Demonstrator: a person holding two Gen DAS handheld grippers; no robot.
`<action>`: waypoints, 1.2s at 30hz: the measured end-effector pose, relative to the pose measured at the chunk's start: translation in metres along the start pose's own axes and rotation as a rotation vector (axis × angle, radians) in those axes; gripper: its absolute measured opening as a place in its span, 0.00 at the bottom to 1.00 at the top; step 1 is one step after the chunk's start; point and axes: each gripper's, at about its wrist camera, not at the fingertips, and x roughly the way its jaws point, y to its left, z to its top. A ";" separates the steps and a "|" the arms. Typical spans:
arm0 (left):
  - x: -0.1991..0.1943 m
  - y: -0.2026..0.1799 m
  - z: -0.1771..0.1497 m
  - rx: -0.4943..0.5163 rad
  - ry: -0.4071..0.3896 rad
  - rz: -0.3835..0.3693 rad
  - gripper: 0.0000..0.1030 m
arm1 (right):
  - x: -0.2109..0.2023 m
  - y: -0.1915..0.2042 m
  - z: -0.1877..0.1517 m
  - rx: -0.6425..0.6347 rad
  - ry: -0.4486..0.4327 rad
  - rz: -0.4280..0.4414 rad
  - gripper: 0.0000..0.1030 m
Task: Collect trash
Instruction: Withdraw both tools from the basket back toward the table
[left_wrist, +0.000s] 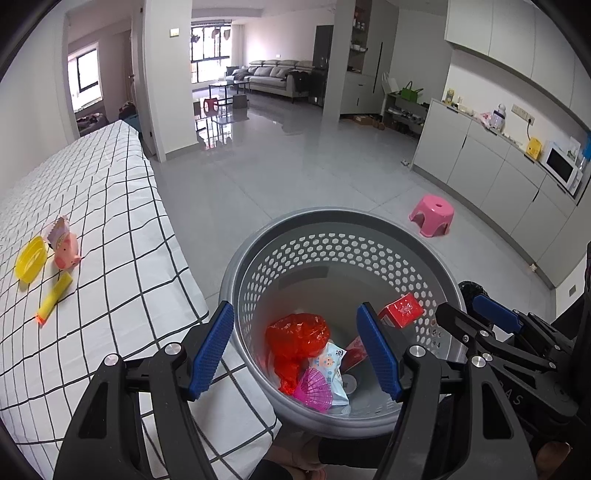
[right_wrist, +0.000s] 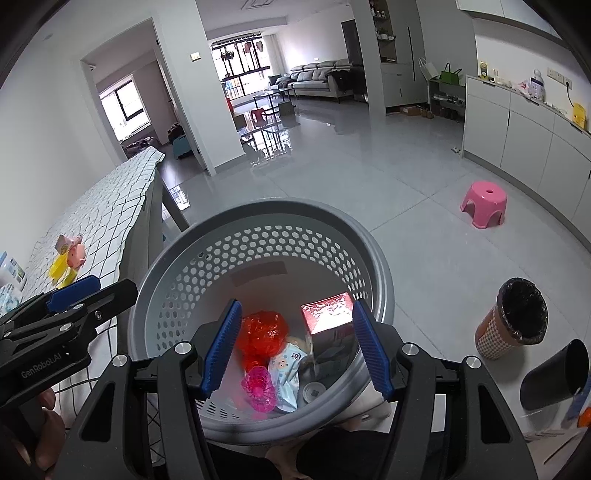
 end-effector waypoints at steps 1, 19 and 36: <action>-0.002 0.001 0.000 -0.002 -0.003 0.001 0.66 | -0.001 0.001 -0.001 -0.002 -0.002 0.000 0.58; -0.036 0.021 -0.011 -0.034 -0.066 0.017 0.70 | -0.035 0.030 -0.006 -0.056 -0.049 0.013 0.61; -0.075 0.060 -0.035 -0.117 -0.111 0.119 0.71 | -0.045 0.076 -0.015 -0.140 -0.058 0.107 0.62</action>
